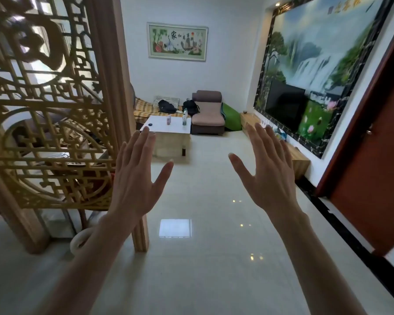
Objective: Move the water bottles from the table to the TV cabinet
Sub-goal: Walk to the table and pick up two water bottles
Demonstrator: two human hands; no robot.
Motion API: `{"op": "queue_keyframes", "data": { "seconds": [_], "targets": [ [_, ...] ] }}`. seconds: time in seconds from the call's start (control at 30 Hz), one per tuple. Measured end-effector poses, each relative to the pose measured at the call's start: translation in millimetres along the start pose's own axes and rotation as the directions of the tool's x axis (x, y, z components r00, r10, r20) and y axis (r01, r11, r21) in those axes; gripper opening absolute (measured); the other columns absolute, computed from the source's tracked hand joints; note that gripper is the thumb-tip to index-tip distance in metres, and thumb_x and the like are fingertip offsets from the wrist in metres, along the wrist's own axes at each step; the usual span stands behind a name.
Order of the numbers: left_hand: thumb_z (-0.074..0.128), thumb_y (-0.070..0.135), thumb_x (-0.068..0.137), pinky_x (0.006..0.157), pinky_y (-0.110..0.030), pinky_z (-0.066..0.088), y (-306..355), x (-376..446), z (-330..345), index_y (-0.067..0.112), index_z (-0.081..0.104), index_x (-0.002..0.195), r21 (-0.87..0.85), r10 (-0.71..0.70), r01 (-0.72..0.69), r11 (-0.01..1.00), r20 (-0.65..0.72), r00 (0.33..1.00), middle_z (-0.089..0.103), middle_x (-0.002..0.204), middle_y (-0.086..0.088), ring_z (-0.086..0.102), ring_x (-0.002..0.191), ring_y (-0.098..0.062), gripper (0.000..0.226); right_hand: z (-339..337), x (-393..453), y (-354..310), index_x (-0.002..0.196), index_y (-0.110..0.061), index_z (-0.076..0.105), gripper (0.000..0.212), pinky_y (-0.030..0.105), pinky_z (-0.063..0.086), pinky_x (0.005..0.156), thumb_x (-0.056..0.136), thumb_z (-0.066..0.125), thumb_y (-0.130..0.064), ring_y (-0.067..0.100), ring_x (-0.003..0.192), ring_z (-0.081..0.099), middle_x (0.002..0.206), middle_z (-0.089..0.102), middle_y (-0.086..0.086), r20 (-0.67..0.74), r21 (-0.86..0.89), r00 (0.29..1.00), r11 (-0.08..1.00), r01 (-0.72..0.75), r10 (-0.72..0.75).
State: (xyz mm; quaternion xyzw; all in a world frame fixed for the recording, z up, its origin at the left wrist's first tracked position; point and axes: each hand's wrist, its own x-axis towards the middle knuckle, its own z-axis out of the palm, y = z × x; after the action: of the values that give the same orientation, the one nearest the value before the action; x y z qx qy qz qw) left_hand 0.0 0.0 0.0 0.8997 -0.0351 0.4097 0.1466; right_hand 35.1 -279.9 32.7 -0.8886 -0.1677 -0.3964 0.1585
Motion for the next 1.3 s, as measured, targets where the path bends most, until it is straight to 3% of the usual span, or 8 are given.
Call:
{"op": "queue_keyframes", "data": {
  "seconds": [0.3,0.43,0.6,0.8,1.03,1.2,1.3],
  "targets": [
    [0.031,0.065,0.102,0.13,-0.051,0.019,-22,78,102,0.019,0.023,0.163,0.015,-0.007,0.007,1.0,-0.023,1.0,0.017,0.174,-0.002,0.013,0.162,-0.022,0.077,91,73,57,0.16,-0.021,0.023,0.076,0.042,0.009,0.128,0.101,0.034,-0.067,0.019,0.158,0.011,0.169,0.024,0.0,-0.029,-0.005,1.0,1.0,0.004,-0.005],
    [0.029,0.069,0.101,0.13,-0.051,0.018,-29,129,152,0.023,0.02,0.164,0.033,-0.017,0.018,0.999,-0.037,0.999,0.016,0.175,-0.001,0.012,0.162,-0.022,0.078,131,119,86,0.16,-0.018,0.027,0.077,0.046,0.015,0.127,0.101,0.034,-0.067,0.019,0.158,0.012,0.168,0.027,0.002,-0.041,0.03,0.999,0.999,0.015,-0.014],
    [0.034,0.067,0.102,0.131,-0.047,0.013,-45,187,215,0.025,0.019,0.164,0.09,-0.023,0.027,0.996,-0.05,0.998,0.014,0.175,0.002,0.009,0.163,-0.019,0.077,184,183,120,0.161,-0.018,0.024,0.078,0.041,0.007,0.127,0.1,0.035,-0.066,0.02,0.158,0.011,0.169,0.024,0.003,-0.015,0.025,1.0,0.999,0.024,-0.024],
    [0.037,0.066,0.102,0.131,-0.044,0.014,-72,235,271,0.026,0.019,0.165,0.095,-0.037,0.045,0.994,-0.078,0.996,0.017,0.174,0.004,0.011,0.162,-0.017,0.077,248,238,143,0.161,-0.02,0.023,0.078,0.043,0.01,0.127,0.101,0.036,-0.067,0.019,0.158,0.009,0.169,0.022,0.002,-0.006,0.048,0.999,0.998,0.05,-0.05],
    [0.038,0.066,0.102,0.131,-0.046,0.014,-123,298,347,0.029,0.017,0.165,0.094,-0.037,0.042,0.995,-0.054,0.998,0.015,0.175,0.007,0.009,0.162,-0.015,0.076,334,303,164,0.161,-0.019,0.022,0.079,0.043,0.01,0.127,0.101,0.032,-0.069,0.019,0.158,0.009,0.169,0.023,0.003,-0.018,0.022,0.998,0.998,0.061,-0.061],
    [0.034,0.065,0.103,0.133,-0.036,0.001,-175,358,409,0.024,0.019,0.165,0.131,0.053,-0.049,0.99,-0.028,0.998,0.014,0.175,0.004,0.007,0.163,-0.014,0.076,410,360,173,0.161,-0.018,0.024,0.078,0.043,0.012,0.128,0.102,0.034,-0.067,0.02,0.158,0.011,0.168,0.025,0.003,-0.04,0.011,0.998,0.999,0.049,-0.049],
    [0.032,0.066,0.103,0.133,-0.037,0.001,-204,400,439,0.021,0.021,0.164,0.129,0.074,-0.071,0.989,-0.013,0.997,0.015,0.175,0.001,0.006,0.163,-0.014,0.076,456,398,171,0.161,-0.019,0.023,0.079,0.046,0.015,0.127,0.101,0.032,-0.069,0.019,0.158,0.011,0.168,0.024,0.003,-0.029,0.014,0.999,1.0,0.018,-0.018]
  ]
}}
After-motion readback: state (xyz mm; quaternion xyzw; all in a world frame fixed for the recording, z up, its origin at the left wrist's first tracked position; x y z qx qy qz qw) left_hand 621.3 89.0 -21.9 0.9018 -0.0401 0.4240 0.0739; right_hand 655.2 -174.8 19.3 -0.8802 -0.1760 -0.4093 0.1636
